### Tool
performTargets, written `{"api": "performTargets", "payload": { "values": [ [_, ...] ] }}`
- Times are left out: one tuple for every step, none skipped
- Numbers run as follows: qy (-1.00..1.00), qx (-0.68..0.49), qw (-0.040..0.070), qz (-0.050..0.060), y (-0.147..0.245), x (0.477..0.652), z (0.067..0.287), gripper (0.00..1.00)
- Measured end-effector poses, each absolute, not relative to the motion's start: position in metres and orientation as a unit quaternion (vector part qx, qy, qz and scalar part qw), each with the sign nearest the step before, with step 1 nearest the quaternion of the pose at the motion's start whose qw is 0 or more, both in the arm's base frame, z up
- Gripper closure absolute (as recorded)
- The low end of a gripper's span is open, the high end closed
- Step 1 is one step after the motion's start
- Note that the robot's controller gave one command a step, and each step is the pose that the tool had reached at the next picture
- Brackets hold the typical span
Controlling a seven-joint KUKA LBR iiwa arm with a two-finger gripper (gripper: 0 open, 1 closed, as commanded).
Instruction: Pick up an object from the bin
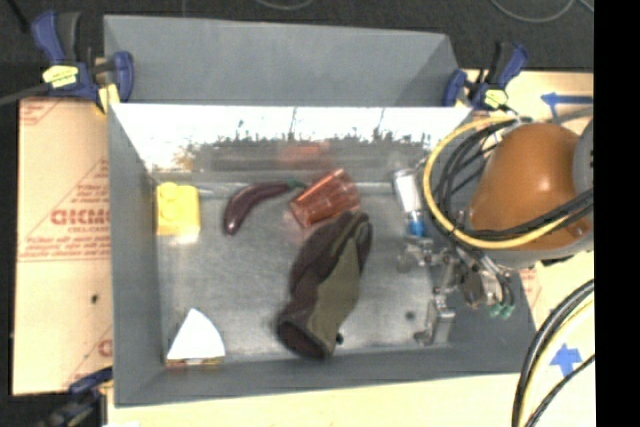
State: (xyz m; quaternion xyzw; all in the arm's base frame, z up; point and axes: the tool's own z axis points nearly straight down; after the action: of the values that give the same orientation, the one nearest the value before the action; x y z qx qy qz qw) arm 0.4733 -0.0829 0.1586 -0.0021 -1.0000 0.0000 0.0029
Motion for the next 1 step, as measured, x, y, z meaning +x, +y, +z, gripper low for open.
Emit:
{"api": "performTargets", "payload": {
  "values": [
    [-1.0,-0.001,-0.001,0.001,-0.0827,0.4747,0.1628,0.0]
  ]
}}
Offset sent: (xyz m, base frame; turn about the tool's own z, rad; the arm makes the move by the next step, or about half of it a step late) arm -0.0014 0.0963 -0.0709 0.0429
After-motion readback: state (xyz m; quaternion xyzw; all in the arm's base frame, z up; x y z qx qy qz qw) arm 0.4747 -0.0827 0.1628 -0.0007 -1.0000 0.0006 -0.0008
